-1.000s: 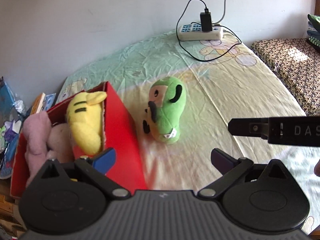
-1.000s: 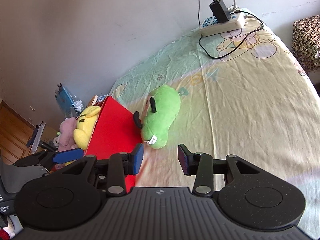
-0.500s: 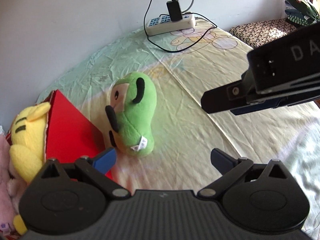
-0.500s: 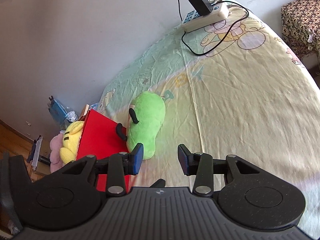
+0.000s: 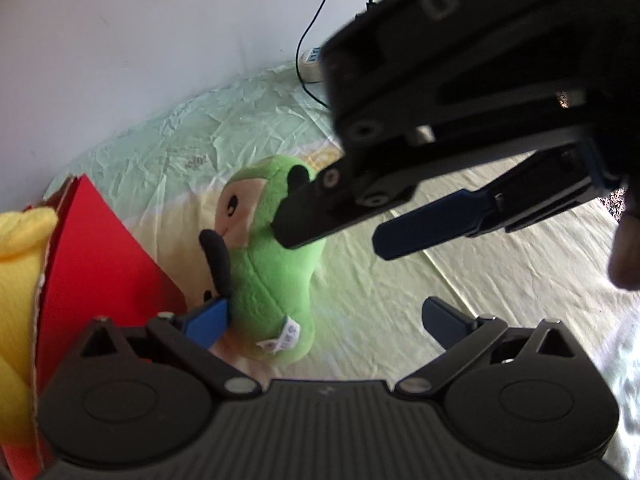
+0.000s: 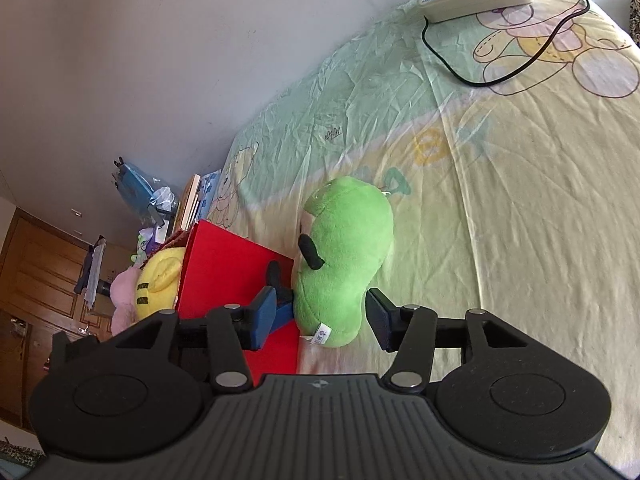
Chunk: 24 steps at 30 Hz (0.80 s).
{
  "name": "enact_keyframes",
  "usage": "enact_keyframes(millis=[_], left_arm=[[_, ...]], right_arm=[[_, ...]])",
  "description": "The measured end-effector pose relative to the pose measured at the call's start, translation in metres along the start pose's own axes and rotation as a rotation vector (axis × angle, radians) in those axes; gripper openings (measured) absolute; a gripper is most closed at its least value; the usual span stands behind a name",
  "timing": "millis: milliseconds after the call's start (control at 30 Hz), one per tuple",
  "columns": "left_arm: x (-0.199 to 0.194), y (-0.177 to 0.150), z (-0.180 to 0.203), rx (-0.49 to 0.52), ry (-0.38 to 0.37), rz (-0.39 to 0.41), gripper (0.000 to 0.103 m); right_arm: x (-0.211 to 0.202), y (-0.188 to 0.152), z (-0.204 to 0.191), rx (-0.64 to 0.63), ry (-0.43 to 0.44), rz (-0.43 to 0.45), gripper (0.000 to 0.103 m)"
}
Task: Organize objects
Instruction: 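Close the right tool on the green plush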
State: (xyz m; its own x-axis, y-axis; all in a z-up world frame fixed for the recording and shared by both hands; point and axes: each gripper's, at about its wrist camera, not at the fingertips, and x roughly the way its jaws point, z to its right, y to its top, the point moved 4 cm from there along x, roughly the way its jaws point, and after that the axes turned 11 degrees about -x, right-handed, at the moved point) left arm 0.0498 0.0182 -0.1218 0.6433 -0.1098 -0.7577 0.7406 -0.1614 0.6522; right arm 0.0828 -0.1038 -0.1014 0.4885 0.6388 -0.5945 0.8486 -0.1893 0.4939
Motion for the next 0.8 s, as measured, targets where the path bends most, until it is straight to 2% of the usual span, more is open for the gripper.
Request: enact_keyframes(millis=[133,267,367,467,600,667,733,767,800], left_arm=[[0.004,-0.001,0.003,0.017,0.022,0.007,0.102],[0.001,-0.004,0.008,0.041,0.012,0.021,0.102],[0.0,-0.005,0.009,0.049,0.007,0.029,0.102],[-0.004,-0.005,0.008,0.042,-0.022,0.031,0.102],[-0.008,-0.005,0.009,0.046,-0.051,0.033,0.102],[-0.01,-0.005,0.01,0.05,-0.059,0.032,0.102],[-0.012,-0.005,0.009,0.045,-0.064,0.03,0.102],[-0.013,-0.006,0.007,0.039,-0.066,0.028,0.101],[-0.014,-0.006,0.005,0.034,-0.074,0.024,0.101]], right_arm=[[0.013,0.008,0.002,0.037,0.026,-0.042,0.057],[0.024,0.018,0.005,0.081,0.048,-0.08,0.057],[0.034,0.02,0.005,0.091,0.031,-0.108,0.058],[0.043,0.021,0.003,0.077,0.011,-0.128,0.068],[0.046,0.021,0.009,0.103,0.005,-0.142,0.072],[0.046,0.019,0.014,0.137,0.002,-0.141,0.07],[0.042,0.018,0.017,0.145,-0.004,-0.135,0.061],[0.04,0.017,0.019,0.143,-0.011,-0.134,0.048],[0.039,0.016,0.021,0.144,-0.012,-0.136,0.041]])
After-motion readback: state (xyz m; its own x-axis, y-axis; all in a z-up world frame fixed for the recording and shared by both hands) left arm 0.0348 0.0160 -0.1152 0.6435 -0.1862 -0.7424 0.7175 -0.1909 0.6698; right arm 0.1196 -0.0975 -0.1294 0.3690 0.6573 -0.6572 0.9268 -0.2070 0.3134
